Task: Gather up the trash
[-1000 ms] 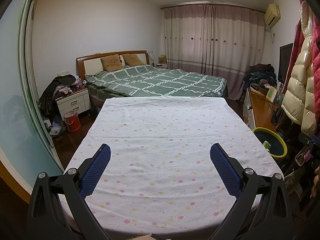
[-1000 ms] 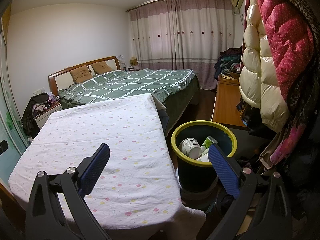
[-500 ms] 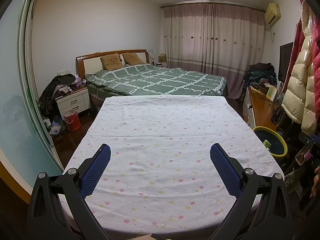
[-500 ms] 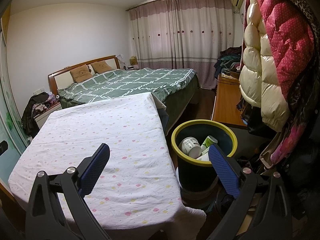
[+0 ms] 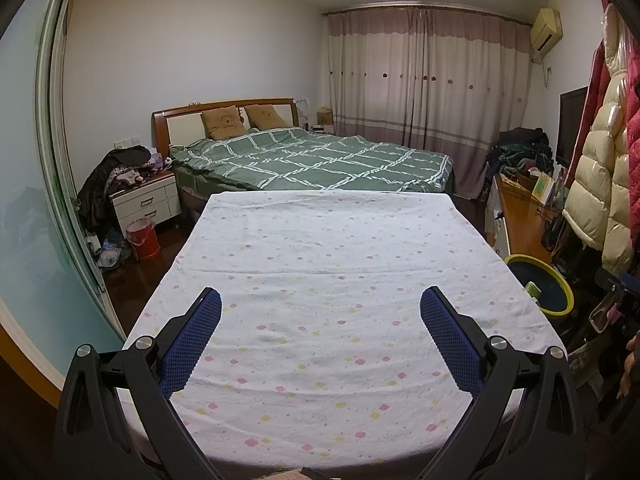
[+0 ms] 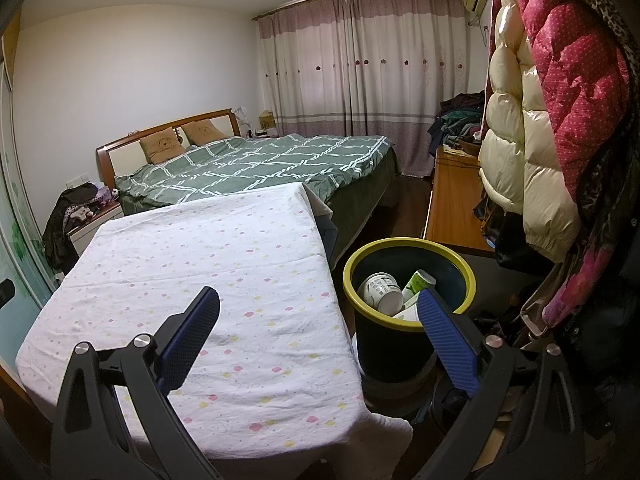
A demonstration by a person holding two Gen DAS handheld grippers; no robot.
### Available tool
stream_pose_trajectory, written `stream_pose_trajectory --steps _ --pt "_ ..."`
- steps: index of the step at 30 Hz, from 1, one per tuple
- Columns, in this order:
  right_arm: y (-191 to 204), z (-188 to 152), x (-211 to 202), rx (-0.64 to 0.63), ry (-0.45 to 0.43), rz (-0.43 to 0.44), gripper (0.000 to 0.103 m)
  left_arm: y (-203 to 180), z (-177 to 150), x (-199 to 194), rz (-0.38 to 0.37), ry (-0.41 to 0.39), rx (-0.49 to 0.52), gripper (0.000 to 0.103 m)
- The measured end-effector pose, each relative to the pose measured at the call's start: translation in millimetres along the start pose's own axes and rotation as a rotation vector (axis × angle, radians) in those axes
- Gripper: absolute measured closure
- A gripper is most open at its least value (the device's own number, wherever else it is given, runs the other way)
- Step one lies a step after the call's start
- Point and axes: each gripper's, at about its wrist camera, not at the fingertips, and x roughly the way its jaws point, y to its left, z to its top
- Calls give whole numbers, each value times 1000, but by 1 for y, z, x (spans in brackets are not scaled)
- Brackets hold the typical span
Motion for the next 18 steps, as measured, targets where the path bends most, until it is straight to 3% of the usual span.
stream_pose_trajectory --steps 13,18 --pt "0 -3 7 -2 17 1 9 -4 -9 6 1 36 10 5" --pt "3 0 12 -8 31 13 9 4 -4 17 -35 51 -17 5"
